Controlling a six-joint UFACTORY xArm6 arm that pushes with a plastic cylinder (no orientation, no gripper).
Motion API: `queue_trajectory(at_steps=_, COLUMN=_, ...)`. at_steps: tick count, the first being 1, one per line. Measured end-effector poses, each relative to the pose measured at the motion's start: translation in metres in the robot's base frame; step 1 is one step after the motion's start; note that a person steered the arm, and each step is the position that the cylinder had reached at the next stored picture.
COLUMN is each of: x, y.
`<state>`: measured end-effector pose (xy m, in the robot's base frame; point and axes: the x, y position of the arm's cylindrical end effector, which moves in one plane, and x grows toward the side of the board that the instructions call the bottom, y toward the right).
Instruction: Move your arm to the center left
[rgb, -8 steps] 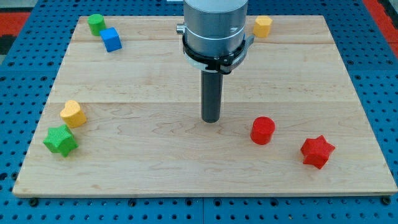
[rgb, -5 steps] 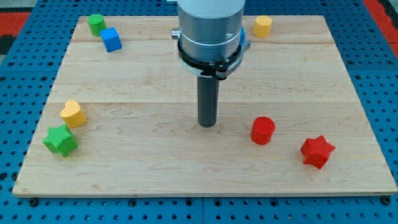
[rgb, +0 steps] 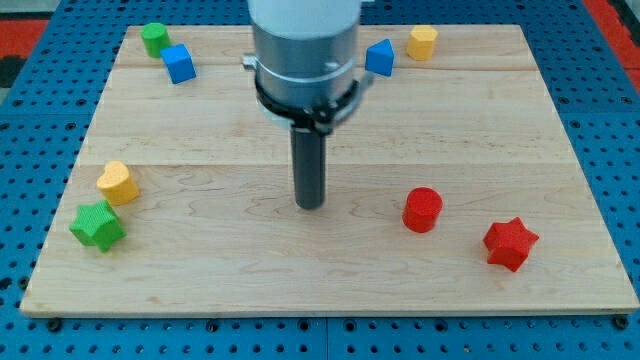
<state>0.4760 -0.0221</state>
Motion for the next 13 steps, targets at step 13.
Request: queue_trajectory(at_steps=13, x=-0.026, y=-0.282)
